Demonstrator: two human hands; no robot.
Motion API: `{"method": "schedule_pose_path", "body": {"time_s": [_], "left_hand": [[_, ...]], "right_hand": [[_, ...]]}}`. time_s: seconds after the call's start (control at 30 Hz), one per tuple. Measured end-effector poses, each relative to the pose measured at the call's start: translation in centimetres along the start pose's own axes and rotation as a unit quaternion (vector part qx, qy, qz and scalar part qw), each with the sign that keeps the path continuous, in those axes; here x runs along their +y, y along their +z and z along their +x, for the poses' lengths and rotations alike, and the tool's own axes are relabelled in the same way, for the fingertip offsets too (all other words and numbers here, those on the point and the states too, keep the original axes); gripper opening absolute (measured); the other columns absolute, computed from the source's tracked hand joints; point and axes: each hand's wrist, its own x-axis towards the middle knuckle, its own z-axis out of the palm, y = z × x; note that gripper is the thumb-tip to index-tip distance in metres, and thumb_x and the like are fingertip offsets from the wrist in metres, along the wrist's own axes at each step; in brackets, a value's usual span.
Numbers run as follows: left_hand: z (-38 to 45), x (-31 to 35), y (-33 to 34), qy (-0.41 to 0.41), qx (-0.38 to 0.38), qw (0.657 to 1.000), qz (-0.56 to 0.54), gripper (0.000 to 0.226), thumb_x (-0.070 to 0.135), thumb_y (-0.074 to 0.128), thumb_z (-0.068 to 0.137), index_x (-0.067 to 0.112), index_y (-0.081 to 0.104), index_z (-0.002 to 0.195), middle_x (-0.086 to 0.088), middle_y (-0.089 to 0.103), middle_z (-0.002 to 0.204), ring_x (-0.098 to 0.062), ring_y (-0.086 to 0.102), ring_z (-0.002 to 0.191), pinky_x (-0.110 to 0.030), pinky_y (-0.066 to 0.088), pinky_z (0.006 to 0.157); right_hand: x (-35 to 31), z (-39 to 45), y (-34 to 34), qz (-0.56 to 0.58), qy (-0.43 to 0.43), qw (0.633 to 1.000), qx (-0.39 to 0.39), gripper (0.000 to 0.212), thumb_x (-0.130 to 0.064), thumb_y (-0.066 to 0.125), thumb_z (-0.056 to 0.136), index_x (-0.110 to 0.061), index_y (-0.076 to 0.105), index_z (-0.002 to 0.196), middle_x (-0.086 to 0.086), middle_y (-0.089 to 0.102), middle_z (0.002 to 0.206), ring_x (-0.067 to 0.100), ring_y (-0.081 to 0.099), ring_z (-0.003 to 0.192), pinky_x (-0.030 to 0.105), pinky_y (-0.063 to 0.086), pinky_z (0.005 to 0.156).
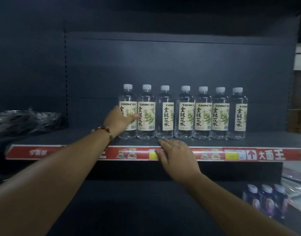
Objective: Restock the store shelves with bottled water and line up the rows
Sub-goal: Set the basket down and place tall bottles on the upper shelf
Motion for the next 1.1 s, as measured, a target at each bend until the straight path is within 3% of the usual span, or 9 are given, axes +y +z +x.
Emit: {"method": "schedule_pose_path", "body": {"time_s": [0.23,0.4,0.53,0.67,0.7,0.77,0.83,0.93,1.1], "left_hand": [[0.1,0.2,0.8,-0.006,0.014,0.999,-0.030,0.048,0.055,0.071,0.085,0.021,0.059,0.117,0.006,0.071,0.103,-0.009,0.068,0.087,-0.024,0.048,0.062],[0.2,-0.1,1.3,-0.027,0.004,0.999,-0.044,0.074,0.065,0.064,0.085,0.015,0.047,0.138,0.000,0.067,0.124,-0.025,0.066,0.111,-0.042,0.056,0.088],[-0.3,1.5,0.8,-0.081,-0.022,0.996,-0.034,0.092,0.060,0.057,0.093,0.010,0.015,0.158,-0.012,0.056,0.145,-0.031,0.063,0.118,-0.049,0.053,0.098],[-3.8,3.1,0.2,-0.109,-0.051,0.993,-0.005,0.089,0.049,0.047,0.103,0.007,-0.009,0.159,-0.003,0.065,0.110,-0.019,0.065,0.087,-0.033,0.055,0.072],[-5.4,3.3,0.4,-0.095,-0.047,0.994,0.018,0.086,0.050,0.047,0.103,0.007,-0.001,0.160,-0.002,0.063,0.109,-0.017,0.064,0.085,-0.031,0.056,0.070],[-8.6,2.8,1.0,-0.027,-0.022,0.993,0.115,0.080,0.054,0.046,0.100,0.011,0.012,0.159,-0.011,0.049,0.144,-0.026,0.058,0.120,-0.042,0.052,0.099],[-11.8,2.6,1.5,0.055,-0.027,0.974,0.216,0.075,0.055,0.040,0.102,0.014,0.014,0.160,-0.011,0.021,0.165,-0.029,0.027,0.150,-0.050,0.027,0.121],[-16.2,3.6,1.5,0.134,-0.052,0.961,0.237,0.071,0.054,0.035,0.104,0.018,0.014,0.161,-0.008,0.013,0.169,-0.026,0.012,0.155,-0.047,0.013,0.126],[-22.4,6.2,3.9,0.208,-0.111,0.942,0.239,0.070,0.054,0.036,0.104,0.021,0.014,0.162,-0.006,0.010,0.169,-0.024,0.010,0.156,-0.042,0.008,0.126]], "right_hand": [[0.1,-0.1,0.2,-0.007,-0.004,1.000,0.001,0.051,-0.046,0.034,0.105,-0.019,0.051,0.145,0.001,0.055,0.145,0.019,0.049,0.134,0.035,0.029,0.116],[-0.1,-0.2,0.0,0.007,0.003,1.000,0.004,0.050,-0.045,0.036,0.104,-0.018,0.053,0.143,0.002,0.057,0.144,0.020,0.051,0.133,0.035,0.031,0.116],[-0.3,-0.3,-0.5,0.007,0.004,1.000,-0.019,0.051,-0.045,0.035,0.105,-0.018,0.050,0.145,0.002,0.054,0.147,0.020,0.048,0.136,0.035,0.028,0.117],[-0.7,-0.2,-1.1,0.001,0.014,0.999,-0.048,0.052,-0.046,0.033,0.105,-0.019,0.045,0.149,0.001,0.049,0.151,0.019,0.043,0.139,0.034,0.025,0.119],[-0.8,-0.1,-1.5,-0.004,0.017,0.998,-0.063,0.053,-0.046,0.032,0.105,-0.020,0.043,0.149,0.002,0.047,0.153,0.020,0.042,0.140,0.034,0.026,0.119],[-1.0,0.4,-2.3,-0.013,0.023,0.994,-0.104,0.056,-0.048,0.030,0.105,-0.020,0.038,0.152,0.004,0.041,0.156,0.022,0.038,0.143,0.036,0.026,0.119],[-1.1,0.6,-3.0,-0.029,0.014,0.989,-0.142,0.062,-0.053,0.030,0.104,-0.019,0.026,0.156,0.006,0.032,0.161,0.025,0.030,0.148,0.040,0.020,0.121],[-0.9,-1.1,-4.0,-0.031,0.002,0.989,-0.142,0.070,-0.054,0.030,0.103,-0.017,0.010,0.159,0.009,0.015,0.166,0.026,0.012,0.153,0.041,0.008,0.124],[2.3,-9.7,-7.2,-0.047,0.039,0.986,-0.153,0.070,-0.054,0.036,0.102,-0.019,0.015,0.159,0.005,0.012,0.167,0.026,0.007,0.154,0.041,0.004,0.125]]}}
